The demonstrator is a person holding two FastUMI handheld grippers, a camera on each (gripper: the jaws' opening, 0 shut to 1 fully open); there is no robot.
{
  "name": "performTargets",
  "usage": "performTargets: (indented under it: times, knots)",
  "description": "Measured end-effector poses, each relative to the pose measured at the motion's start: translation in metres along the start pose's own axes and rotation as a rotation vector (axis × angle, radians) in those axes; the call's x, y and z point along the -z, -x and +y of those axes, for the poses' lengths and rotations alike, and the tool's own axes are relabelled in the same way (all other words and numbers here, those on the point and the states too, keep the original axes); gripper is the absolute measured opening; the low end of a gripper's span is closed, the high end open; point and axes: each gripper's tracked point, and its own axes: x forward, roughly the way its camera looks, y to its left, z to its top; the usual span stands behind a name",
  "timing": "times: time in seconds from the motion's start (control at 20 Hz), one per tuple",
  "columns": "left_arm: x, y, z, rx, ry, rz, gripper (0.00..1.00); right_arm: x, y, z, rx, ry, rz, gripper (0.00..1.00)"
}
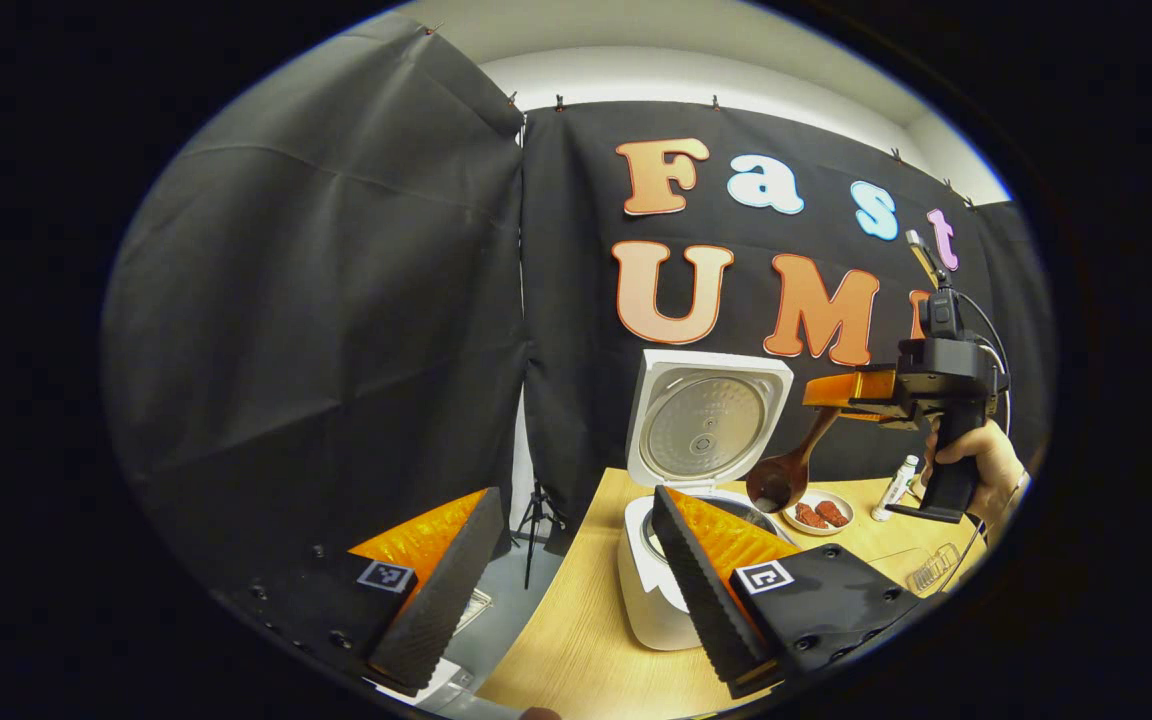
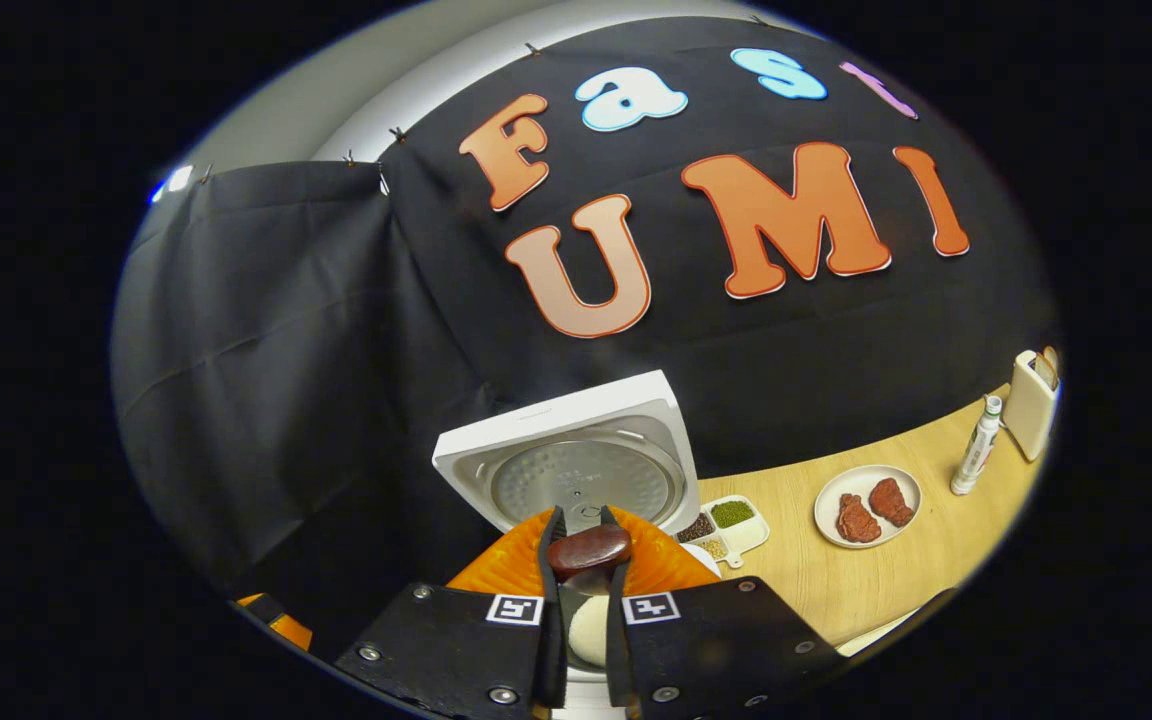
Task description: Close the left gripper, press the button to open the rice cooker; take a wooden spoon from the chopstick holder with the right hand, scoop a spoonful of rice and pour it into the rice cooker, then put the wooden spoon back into the chopstick holder.
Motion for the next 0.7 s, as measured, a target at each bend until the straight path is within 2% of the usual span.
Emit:
performTargets:
  times: [0.25,0.4,0.5,0.7]
  knots:
    - [0.006,0.002,-0.001,-0.008,-0.011,0.004,1.0,0.005,0.001,0.008,0.0,0.12,-0.007,0.14]
    - [0.008,0.002,0.001,-0.018,-0.023,0.01,1.0,0.009,0.002,0.009,-0.012,0.121,-0.007,0.15]
    - [0.007,0.003,0.001,-0.021,-0.015,0.011,1.0,0.01,0.002,0.002,-0.019,0.068,0.0,0.15]
    - [0.005,0.003,-0.001,-0.031,-0.013,0.009,1.0,0.011,0.006,-0.01,-0.067,-0.146,0.01,0.15]
